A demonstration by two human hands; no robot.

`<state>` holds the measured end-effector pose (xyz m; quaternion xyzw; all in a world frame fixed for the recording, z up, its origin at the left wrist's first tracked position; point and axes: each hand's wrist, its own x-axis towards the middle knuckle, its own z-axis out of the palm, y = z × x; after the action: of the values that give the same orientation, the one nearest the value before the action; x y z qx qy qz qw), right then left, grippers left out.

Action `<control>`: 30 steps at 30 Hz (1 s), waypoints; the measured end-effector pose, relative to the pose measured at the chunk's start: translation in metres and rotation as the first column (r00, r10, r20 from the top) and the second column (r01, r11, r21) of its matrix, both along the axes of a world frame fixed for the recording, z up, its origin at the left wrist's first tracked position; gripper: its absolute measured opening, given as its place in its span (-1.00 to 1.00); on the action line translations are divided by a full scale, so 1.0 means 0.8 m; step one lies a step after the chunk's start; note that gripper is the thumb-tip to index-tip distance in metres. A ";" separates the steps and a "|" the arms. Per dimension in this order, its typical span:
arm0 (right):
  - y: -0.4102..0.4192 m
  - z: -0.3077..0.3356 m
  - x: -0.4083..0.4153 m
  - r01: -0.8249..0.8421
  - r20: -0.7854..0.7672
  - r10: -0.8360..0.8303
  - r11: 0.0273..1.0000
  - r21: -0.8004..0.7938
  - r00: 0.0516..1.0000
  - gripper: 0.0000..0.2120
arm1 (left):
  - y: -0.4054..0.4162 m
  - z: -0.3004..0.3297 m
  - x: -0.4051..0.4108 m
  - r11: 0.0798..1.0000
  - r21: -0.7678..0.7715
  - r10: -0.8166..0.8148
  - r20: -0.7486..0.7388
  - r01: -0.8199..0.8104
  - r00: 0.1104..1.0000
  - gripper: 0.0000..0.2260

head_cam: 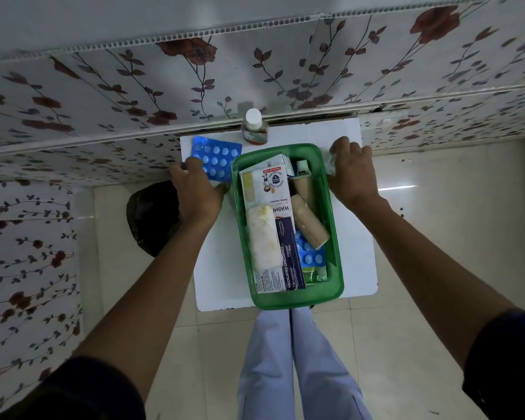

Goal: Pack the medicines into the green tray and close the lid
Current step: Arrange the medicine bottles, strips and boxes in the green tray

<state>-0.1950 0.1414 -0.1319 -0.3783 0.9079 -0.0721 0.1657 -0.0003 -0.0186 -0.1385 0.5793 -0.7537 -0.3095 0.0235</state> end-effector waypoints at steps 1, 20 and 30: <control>0.001 0.006 0.001 0.056 0.021 -0.056 0.998 -0.009 0.998 -0.57 | -0.002 0.001 -0.001 1.000 0.011 0.014 -0.012 -0.014 1.000 -0.37; 0.069 0.129 0.102 -0.352 0.176 0.346 0.936 0.003 0.922 -0.70 | -0.027 -0.003 -0.015 0.971 0.117 0.192 0.131 -0.207 0.973 -0.29; 0.091 0.127 0.107 -0.488 0.161 0.484 0.873 -0.016 0.860 -0.80 | -0.033 0.006 -0.003 0.915 0.274 0.300 0.028 -0.296 0.954 -0.88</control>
<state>-0.1092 0.2142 -0.0304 -0.5856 0.7678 -0.0466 0.2557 -0.0027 -0.0447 -0.1336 0.6827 -0.6062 -0.4079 -0.0049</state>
